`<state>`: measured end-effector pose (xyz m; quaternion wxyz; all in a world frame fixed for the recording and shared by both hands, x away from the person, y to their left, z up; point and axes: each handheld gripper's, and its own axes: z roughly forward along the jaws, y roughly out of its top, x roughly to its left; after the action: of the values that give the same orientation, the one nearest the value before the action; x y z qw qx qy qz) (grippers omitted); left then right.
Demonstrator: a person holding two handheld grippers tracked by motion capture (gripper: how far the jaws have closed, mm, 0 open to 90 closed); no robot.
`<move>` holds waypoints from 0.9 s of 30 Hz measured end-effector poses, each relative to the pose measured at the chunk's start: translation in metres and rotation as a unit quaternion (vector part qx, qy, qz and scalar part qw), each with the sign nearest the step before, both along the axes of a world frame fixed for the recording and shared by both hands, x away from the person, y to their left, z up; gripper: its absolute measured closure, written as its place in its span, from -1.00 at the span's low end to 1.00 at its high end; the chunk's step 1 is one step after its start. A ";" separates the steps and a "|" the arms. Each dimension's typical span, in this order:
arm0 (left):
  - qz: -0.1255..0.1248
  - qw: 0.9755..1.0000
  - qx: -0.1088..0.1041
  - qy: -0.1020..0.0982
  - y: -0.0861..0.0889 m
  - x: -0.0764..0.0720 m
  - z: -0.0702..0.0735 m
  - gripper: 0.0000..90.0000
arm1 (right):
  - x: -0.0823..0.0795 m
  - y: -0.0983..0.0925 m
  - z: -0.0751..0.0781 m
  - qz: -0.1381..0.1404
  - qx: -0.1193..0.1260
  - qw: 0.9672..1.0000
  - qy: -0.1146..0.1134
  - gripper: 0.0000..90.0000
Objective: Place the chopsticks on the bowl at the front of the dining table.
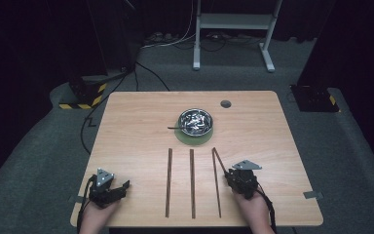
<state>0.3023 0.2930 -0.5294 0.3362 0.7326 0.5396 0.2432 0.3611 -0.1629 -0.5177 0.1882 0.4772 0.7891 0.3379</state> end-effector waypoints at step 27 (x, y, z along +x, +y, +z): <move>-0.007 1.000 -0.002 -0.001 0.000 0.001 0.000 -0.34 | 0.005 0.011 0.008 0.014 -0.047 0.998 0.026 0.77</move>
<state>0.3028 0.2928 -0.5295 0.3398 0.7354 0.5346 0.2407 0.3661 -0.1520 -0.5102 0.1856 0.4655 0.8152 0.2902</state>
